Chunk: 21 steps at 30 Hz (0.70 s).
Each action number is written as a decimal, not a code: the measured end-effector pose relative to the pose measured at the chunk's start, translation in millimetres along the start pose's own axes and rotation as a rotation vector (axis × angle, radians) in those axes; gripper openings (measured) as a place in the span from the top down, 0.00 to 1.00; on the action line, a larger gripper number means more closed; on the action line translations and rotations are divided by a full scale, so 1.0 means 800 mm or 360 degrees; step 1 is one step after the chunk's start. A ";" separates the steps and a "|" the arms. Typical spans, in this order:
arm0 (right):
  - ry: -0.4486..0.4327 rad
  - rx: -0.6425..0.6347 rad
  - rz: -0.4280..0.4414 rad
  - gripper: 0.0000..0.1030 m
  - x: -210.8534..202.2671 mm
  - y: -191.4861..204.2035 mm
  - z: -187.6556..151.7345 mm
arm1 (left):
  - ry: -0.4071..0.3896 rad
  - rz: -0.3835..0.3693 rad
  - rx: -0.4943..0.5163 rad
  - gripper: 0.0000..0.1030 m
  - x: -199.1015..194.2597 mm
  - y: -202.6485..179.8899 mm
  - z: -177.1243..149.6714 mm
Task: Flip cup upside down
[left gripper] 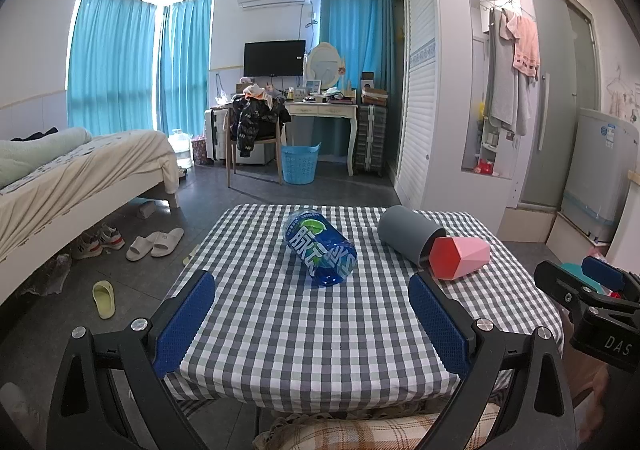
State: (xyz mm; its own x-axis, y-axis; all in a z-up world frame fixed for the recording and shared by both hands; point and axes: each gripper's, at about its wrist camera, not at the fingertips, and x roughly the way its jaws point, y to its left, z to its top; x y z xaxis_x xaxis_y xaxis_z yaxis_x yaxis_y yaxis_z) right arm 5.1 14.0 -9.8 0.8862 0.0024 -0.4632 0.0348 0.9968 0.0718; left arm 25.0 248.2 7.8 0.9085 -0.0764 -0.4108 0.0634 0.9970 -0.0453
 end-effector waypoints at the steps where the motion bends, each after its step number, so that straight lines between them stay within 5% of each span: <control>1: -0.0002 0.0000 -0.0001 0.00 0.000 0.000 0.000 | -0.0001 0.0000 -0.0001 0.03 0.000 0.000 0.000; 21: -0.0010 -0.0029 0.0020 0.00 -0.010 0.000 0.017 | 0.0002 0.0001 -0.0006 0.03 0.001 0.000 0.002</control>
State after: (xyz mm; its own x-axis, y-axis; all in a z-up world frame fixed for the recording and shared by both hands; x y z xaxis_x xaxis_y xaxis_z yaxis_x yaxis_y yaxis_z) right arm 4.1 13.1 6.0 0.8894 0.0144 -0.4570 0.0154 0.9980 0.0615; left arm 26.5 247.9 9.4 0.9080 -0.0757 -0.4122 0.0612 0.9970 -0.0482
